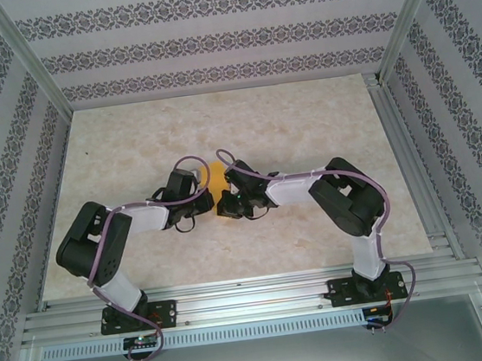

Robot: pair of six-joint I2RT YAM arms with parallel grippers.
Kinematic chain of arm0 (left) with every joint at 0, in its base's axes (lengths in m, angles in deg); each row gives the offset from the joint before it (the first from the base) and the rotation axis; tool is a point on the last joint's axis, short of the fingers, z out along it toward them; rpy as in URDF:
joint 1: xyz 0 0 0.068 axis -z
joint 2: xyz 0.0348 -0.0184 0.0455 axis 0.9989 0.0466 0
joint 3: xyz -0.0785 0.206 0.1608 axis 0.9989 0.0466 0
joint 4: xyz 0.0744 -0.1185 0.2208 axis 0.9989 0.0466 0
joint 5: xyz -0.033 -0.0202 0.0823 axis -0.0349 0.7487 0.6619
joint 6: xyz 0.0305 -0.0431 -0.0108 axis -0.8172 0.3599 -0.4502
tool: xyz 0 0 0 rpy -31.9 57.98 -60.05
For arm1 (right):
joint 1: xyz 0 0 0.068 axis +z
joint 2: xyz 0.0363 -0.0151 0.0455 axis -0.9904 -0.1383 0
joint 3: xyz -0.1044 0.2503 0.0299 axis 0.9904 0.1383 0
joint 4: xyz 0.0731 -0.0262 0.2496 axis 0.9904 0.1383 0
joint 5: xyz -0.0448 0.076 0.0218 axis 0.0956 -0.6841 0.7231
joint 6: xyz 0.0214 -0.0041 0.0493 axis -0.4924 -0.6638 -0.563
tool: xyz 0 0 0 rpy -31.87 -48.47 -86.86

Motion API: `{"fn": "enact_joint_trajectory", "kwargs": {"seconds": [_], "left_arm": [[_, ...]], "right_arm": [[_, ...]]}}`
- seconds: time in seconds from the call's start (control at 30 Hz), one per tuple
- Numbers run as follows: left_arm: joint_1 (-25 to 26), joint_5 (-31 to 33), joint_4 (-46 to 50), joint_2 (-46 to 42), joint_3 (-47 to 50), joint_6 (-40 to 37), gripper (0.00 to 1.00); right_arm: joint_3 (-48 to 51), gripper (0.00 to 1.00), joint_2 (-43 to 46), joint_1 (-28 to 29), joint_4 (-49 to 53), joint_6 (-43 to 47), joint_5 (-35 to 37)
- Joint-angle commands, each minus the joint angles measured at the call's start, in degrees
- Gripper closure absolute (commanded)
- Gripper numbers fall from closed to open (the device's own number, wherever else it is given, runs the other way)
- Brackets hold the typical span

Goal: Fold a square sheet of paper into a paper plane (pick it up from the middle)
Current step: Third fold the triangle at the center of the table.

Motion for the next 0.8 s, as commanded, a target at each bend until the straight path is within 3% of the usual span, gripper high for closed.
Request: {"fn": "enact_joint_trajectory", "kwargs": {"seconds": [0.0,0.13,0.2,0.37,0.53,0.77], "left_arm": [[-0.61,3.78,11.4,-3.14,-0.9,-0.31,0.87],[-0.65,4.49,13.82,-7.91,-2.15,-0.26,0.72],[-0.87,4.74,14.95,-9.91,-2.8,-0.13,0.58],[-2.29,4.73,17.33,-11.56,-3.33,0.4,0.49],[-5.29,-3.98,12.62,-10.01,-0.64,2.38,0.46],[-6.93,-10.44,7.37,-6.28,0.39,4.1,0.47]], "right_arm": [[-1.68,0.88,6.74,-1.69,2.82,3.88,2.35],[-1.5,0.88,8.24,-6.01,3.43,5.59,2.55],[-2.77,0.88,7.3,-7.31,4.38,6.7,2.0],[-7.22,0.88,2.87,-7.53,5.28,7.93,-0.58],[-10.32,0.89,-1.76,-6.98,3.79,7.26,-4.07],[-13.33,0.89,-6.05,-6.91,9.15,9.29,-0.6]]}}
